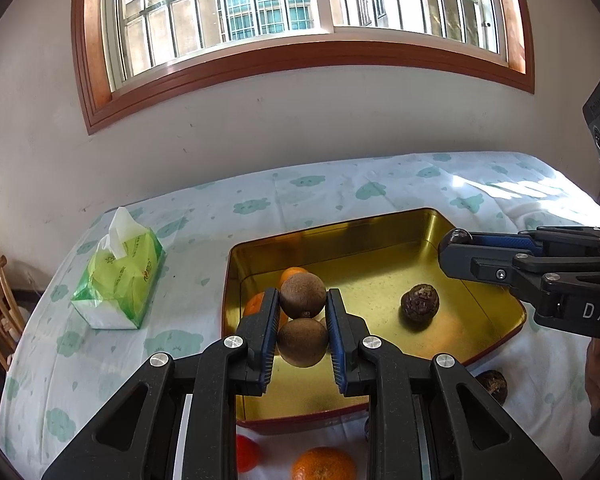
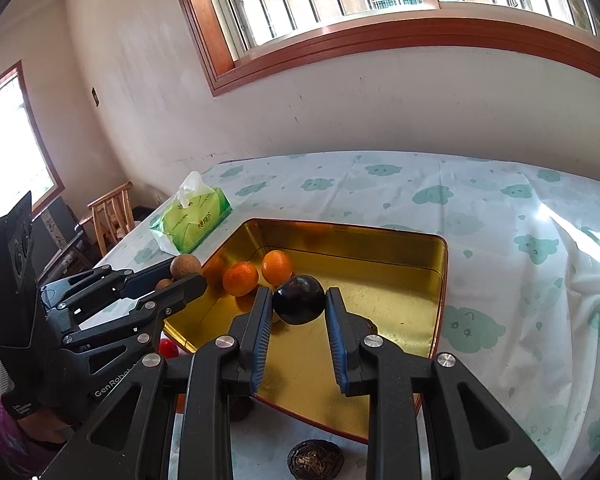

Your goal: Organize fruits

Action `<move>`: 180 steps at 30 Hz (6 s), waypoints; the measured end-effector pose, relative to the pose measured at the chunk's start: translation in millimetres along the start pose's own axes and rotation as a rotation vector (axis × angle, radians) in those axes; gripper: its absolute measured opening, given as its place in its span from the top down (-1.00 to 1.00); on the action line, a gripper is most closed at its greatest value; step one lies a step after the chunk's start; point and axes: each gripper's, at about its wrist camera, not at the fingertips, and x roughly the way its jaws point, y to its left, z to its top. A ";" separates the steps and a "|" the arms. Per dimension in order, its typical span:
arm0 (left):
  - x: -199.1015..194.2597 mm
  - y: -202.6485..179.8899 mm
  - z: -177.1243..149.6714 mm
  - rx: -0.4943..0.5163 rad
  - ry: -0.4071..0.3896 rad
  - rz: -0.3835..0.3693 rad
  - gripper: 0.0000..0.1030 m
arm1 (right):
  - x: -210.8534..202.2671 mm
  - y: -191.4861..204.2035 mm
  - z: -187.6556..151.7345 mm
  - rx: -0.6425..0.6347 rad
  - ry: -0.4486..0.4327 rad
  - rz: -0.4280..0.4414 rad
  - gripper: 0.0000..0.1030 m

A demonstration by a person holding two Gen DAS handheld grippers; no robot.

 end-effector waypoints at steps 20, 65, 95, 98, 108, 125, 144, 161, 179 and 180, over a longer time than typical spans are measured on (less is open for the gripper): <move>25.4 -0.8 1.8 0.024 0.027 0.006 0.53 | 25.3 -9.4 3.8 0.014 0.027 0.007 0.53; 74.4 3.1 4.1 0.010 0.114 0.016 0.52 | 62.3 -23.1 12.9 0.037 0.069 0.014 0.49; -34.6 49.4 -39.0 -0.120 0.043 0.078 -0.56 | -22.6 -17.7 -91.3 0.086 0.151 -0.012 -0.03; -53.6 66.7 -64.8 -0.143 0.054 0.053 -0.56 | -14.2 -13.4 -93.6 0.074 0.167 -0.023 -0.03; -96.9 51.8 -110.1 -0.038 0.051 -0.206 -0.53 | -3.8 -3.7 -92.1 0.029 0.191 -0.108 0.34; -35.6 -8.5 -61.1 0.196 0.177 -0.305 0.18 | -54.7 -69.4 -120.3 0.225 0.113 -0.152 0.33; -8.2 27.3 -83.3 0.052 0.159 -0.205 0.34 | -49.4 -63.8 -118.3 0.204 0.123 -0.174 0.31; -57.0 19.6 -107.8 -0.150 0.037 -0.086 0.34 | -43.0 -52.4 -116.0 0.141 0.147 -0.244 0.30; -54.7 29.3 -113.2 -0.217 0.047 -0.032 0.34 | -38.2 -46.3 -114.9 0.103 0.162 -0.284 0.30; -54.5 29.7 -113.2 -0.219 0.049 -0.032 0.34 | -37.7 -45.4 -114.9 0.097 0.164 -0.291 0.30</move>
